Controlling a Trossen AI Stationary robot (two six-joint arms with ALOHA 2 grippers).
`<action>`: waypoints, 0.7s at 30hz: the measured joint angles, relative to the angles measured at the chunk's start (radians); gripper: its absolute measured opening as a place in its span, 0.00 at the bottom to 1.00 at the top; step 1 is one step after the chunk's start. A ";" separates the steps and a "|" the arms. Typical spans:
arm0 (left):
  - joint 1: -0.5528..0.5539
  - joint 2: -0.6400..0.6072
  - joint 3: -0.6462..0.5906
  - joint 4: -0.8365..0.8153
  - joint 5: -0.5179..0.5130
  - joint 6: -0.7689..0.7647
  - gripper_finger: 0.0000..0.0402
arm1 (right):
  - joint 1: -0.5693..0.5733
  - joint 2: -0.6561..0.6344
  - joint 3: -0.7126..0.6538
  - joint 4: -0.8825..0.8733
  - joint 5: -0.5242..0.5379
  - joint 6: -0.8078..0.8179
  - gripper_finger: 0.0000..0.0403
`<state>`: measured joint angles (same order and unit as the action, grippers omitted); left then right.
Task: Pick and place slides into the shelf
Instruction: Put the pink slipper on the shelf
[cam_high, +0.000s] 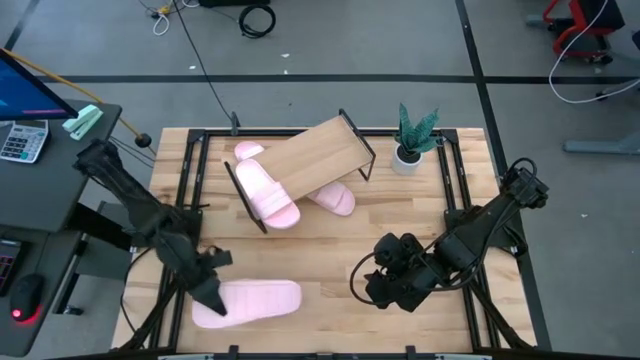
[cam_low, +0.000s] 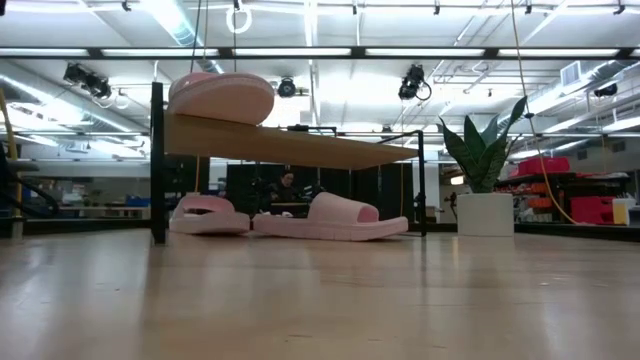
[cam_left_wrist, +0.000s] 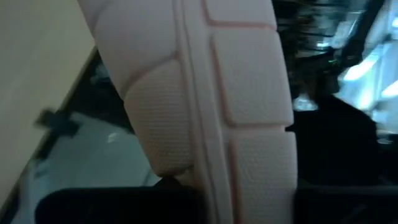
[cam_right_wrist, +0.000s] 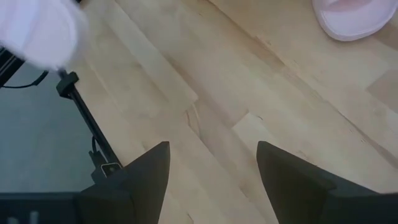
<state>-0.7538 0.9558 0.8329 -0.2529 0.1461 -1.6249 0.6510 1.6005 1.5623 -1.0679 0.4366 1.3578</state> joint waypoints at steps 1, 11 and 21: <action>0.005 0.000 0.071 -0.126 -0.003 0.026 0.11 | 0.001 0.000 0.000 0.000 0.000 0.000 0.61; 0.195 0.118 0.718 -0.830 -0.253 0.282 0.11 | 0.015 0.000 0.000 0.001 0.010 0.000 0.60; 0.452 0.414 1.168 -1.145 -0.287 0.670 0.11 | 0.014 0.000 0.000 0.055 0.032 -0.096 0.60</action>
<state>-0.3018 1.3698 2.0007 -1.3983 -0.1407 -0.9550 0.6647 1.6005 1.5623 -1.0130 0.4686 1.2614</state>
